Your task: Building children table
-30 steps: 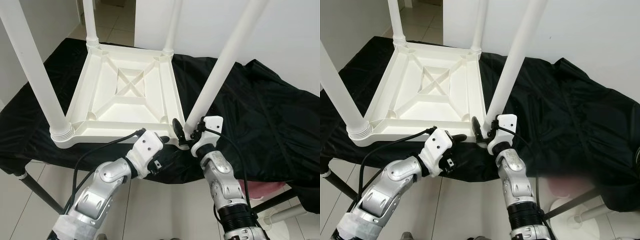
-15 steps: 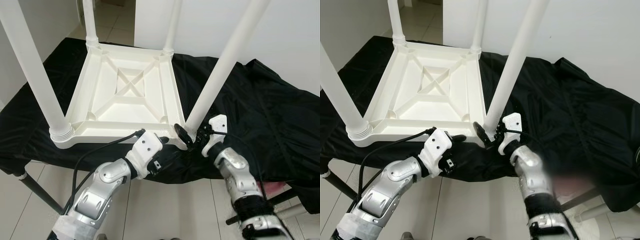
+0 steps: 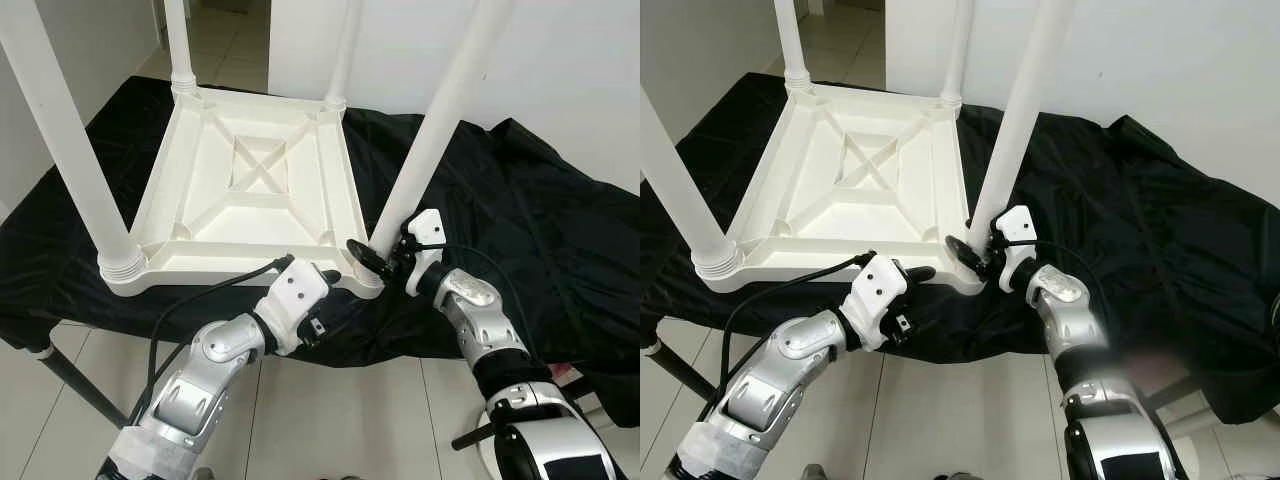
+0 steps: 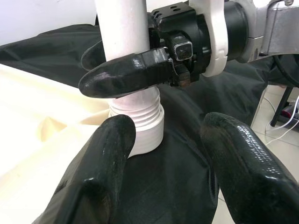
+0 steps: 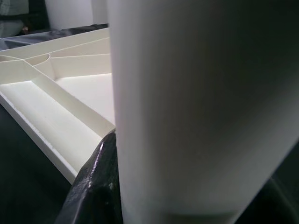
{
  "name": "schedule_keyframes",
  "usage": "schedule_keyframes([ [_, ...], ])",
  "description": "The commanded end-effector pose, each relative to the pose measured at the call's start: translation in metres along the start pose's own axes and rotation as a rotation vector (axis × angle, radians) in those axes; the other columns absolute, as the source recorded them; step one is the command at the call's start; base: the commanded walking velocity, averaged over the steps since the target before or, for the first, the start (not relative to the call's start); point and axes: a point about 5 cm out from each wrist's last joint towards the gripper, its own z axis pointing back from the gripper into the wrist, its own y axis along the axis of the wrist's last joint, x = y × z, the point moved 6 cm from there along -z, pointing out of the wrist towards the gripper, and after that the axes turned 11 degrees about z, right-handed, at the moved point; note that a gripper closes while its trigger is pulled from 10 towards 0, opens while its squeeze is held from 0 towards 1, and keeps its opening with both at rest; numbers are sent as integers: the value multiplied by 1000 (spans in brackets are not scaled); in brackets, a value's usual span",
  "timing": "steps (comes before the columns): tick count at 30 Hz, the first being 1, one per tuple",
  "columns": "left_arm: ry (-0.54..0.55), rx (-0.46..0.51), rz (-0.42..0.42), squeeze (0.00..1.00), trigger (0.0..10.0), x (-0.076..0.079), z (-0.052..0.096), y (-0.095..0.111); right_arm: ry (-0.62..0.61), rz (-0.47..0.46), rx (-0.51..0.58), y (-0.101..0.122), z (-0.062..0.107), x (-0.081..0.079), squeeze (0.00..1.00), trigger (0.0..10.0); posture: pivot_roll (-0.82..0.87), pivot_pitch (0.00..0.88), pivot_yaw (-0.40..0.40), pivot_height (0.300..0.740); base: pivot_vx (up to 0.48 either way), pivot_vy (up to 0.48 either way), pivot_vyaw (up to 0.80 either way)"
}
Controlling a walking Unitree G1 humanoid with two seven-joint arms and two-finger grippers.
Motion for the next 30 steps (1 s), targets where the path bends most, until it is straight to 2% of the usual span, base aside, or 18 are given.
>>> schedule_keyframes([
  [1,-9,-2,-12,0,10000,3,-2,0,32,20,-38,-8,2,-4,0,0,91,57,-123,740,0,0,0],
  [5,-9,-1,-12,0,10000,4,-2,0,41,-5,-41,-14,7,-1,0,0,91,58,-126,740,0,0,0],
  [6,-9,-1,-12,0,10000,4,-2,-1,36,-17,-39,-14,8,0,0,3529,90,60,-126,740,0,0,0],
  [7,-9,-1,-12,0,10000,4,-2,-1,36,-17,-39,-14,8,0,0,3529,90,60,-126,740,0,0,0],
  [8,-9,-2,-12,0,10000,4,-2,-1,22,-32,-29,-14,8,2,0,10000,89,61,-127,740,0,0,0],
  [11,-9,-2,-11,0,10000,4,-2,-1,7,-55,-15,-13,8,3,0,10000,88,63,-127,740,0,0,0],
  [16,-14,-3,-4,0,10000,7,-3,-2,-117,-84,-76,-21,5,6,0,10000,80,69,-128,740,0,0,0],
  [20,-15,-3,-3,0,10000,8,-2,-2,-139,-102,-74,-20,5,5,0,10000,78,72,-129,740,0,0,0],
  [24,-18,-5,3,0,10000,9,-2,-4,-241,-156,-60,-15,2,-4,0,10000,73,77,-134,740,0,0,0],
  [30,-22,-8,8,0,10000,11,-1,-5,-381,-219,-69,-15,4,-5,0,10000,70,78,-135,740,0,0,0],
])
